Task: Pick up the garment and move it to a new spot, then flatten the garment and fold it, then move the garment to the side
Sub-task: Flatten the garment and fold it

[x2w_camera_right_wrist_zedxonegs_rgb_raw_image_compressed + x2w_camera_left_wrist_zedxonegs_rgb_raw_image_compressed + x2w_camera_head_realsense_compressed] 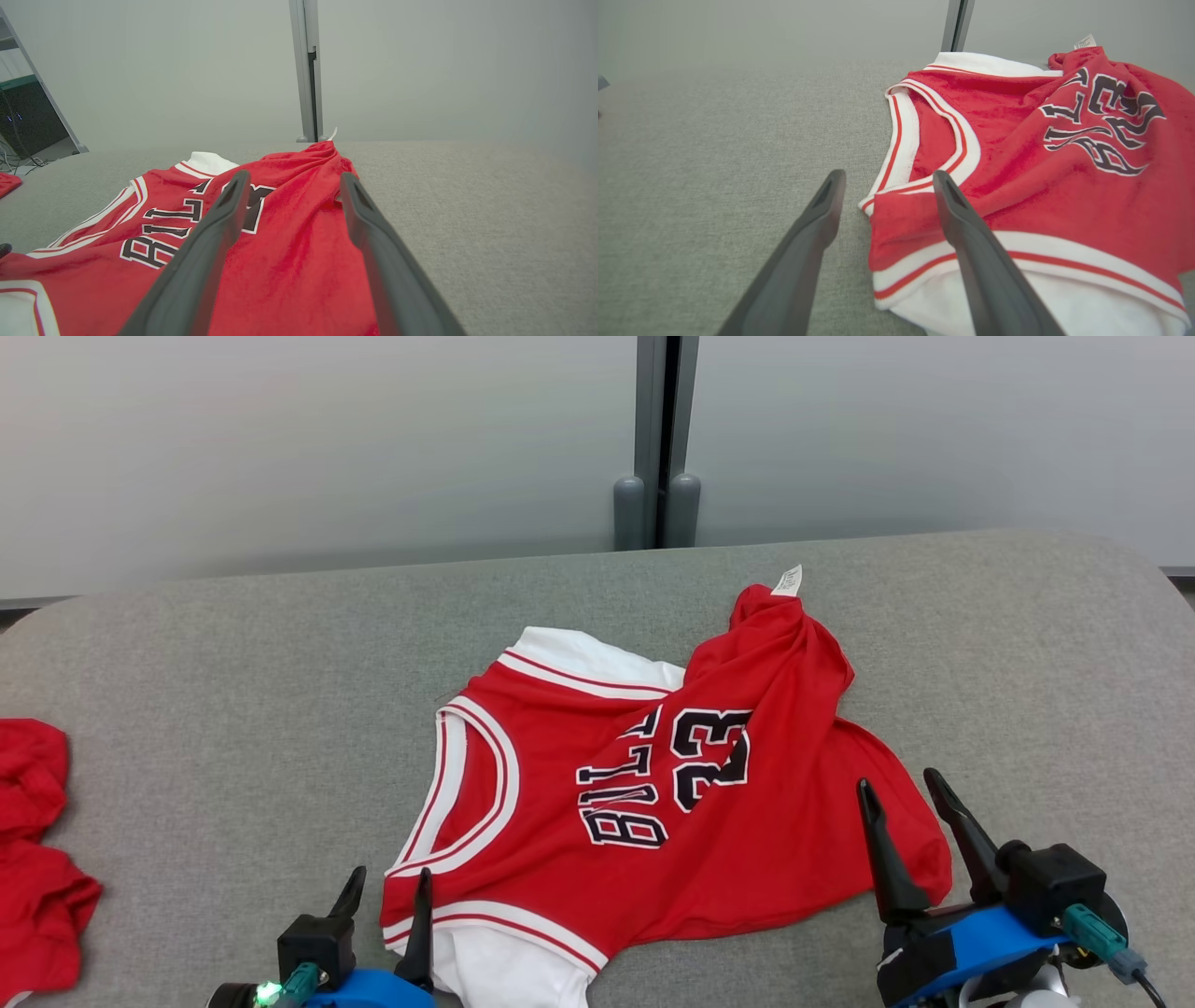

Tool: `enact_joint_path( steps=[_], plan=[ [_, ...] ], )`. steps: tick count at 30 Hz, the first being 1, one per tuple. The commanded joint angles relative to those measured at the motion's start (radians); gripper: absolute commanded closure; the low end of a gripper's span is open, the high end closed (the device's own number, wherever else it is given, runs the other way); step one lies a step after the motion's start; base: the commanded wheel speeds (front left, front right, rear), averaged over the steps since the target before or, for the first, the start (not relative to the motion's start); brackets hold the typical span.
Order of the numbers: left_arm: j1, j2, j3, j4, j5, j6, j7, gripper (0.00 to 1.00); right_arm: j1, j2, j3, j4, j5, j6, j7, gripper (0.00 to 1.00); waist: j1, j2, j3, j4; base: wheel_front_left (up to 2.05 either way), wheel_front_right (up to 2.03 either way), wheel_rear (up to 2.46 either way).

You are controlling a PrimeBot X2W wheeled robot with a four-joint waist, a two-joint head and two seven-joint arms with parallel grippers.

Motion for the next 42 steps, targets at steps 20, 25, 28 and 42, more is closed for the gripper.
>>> enact_joint_path(
  steps=[20, 25, 28, 42],
  plan=[
    [-0.222, 0.014, -0.071, 0.252, -0.101, -0.031, 0.027, 1.00, -0.049, 0.003, -0.003, 0.038, 0.011, 0.000, -0.023, 0.00, 0.0000, 0.0000, 0.045, -0.023, 0.00, 0.00, 0.00],
    [-0.282, 0.039, -0.061, 0.196, -0.099, -0.021, 0.003, 1.00, -0.063, 0.000, -0.003, 0.043, 0.013, 0.000, -0.031, 0.00, 0.0000, 0.0000, 0.056, -0.032, 0.00, 0.00, 0.00],
    [-0.308, 0.063, -0.046, 0.176, -0.105, -0.019, -0.001, 1.00, -0.067, 0.001, -0.002, 0.050, 0.015, 0.000, -0.036, 0.00, 0.0000, 0.0000, 0.066, -0.044, 0.00, 0.00, 0.00],
    [-0.357, 0.091, -0.008, 0.271, -0.128, -0.003, -0.010, 0.00, -0.097, -0.005, 0.003, 0.096, 0.028, 0.000, -0.058, 0.00, 0.0000, 0.0000, 0.096, -0.098, 0.00, 0.00, 0.00]
  ],
)
